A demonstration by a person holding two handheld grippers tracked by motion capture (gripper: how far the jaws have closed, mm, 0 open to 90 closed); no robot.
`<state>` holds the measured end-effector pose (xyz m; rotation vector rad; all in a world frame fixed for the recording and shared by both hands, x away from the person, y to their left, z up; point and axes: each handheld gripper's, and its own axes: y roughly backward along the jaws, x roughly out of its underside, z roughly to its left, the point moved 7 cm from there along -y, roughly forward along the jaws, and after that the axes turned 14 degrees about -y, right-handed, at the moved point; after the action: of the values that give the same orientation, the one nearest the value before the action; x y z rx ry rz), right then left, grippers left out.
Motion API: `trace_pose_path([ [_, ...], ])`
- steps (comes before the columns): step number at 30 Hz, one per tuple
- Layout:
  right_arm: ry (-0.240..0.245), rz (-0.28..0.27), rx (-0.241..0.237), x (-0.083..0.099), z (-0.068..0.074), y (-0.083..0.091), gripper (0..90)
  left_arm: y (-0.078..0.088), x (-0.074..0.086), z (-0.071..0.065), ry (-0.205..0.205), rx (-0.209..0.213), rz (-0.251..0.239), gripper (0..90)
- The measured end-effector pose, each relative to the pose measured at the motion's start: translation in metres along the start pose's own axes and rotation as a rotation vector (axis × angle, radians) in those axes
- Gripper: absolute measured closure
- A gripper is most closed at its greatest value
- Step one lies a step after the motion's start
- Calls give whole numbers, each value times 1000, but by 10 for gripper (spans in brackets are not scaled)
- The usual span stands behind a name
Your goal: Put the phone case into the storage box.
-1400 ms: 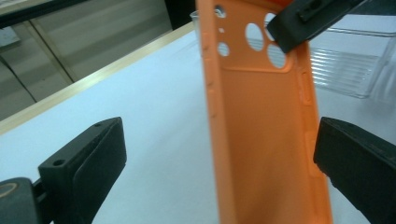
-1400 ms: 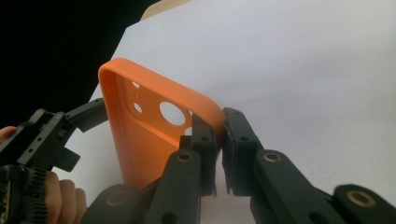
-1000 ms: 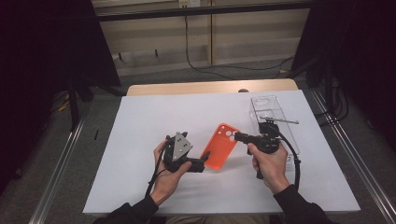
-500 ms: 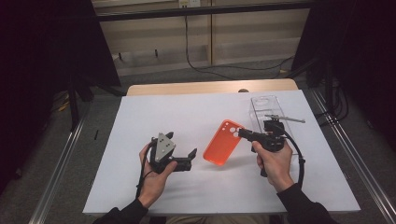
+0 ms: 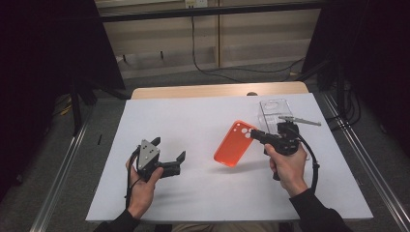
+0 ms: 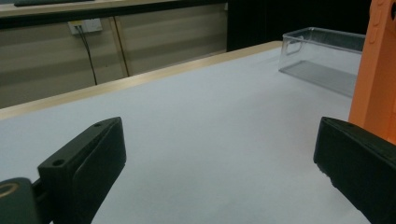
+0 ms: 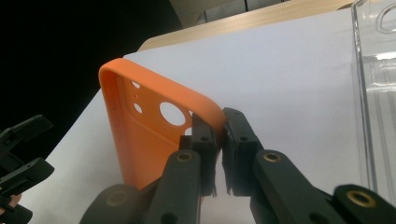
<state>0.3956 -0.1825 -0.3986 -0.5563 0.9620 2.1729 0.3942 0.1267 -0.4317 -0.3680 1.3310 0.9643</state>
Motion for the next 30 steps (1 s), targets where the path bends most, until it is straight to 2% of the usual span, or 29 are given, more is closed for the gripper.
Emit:
trace_pose_path([
  [7, 15, -21, -10, -5, -1, 4, 838, 7, 7, 10, 37, -34, -20, 23],
  [9, 24, -30, -9, -7, -1, 6, 838, 10, 9, 12, 33, -41, -10, 23],
  [11, 30, -37, -8, -9, -2, 6, 838, 12, 11, 13, 45, -36, -9, 24],
  [13, 38, -44, -9, -10, -3, 7, 838, 16, 13, 15, 29, -44, -1, 24],
  [18, 43, -71, -11, -18, -4, 12, 838, 25, 14, 20, 43, -66, -17, 24],
  [19, 46, -78, -9, -20, -4, 13, 838, 27, 15, 21, 37, -74, -14, 24],
  [23, 54, -94, -4, -26, -5, 17, 839, 32, 20, 26, 53, -110, -6, 26],
  [28, 70, -112, 10, -33, -7, 19, 839, 38, 24, 29, 55, -117, -38, 32],
  [30, 76, -121, 14, -36, -8, 20, 839, 42, 26, 30, 31, -122, -37, 25],
])
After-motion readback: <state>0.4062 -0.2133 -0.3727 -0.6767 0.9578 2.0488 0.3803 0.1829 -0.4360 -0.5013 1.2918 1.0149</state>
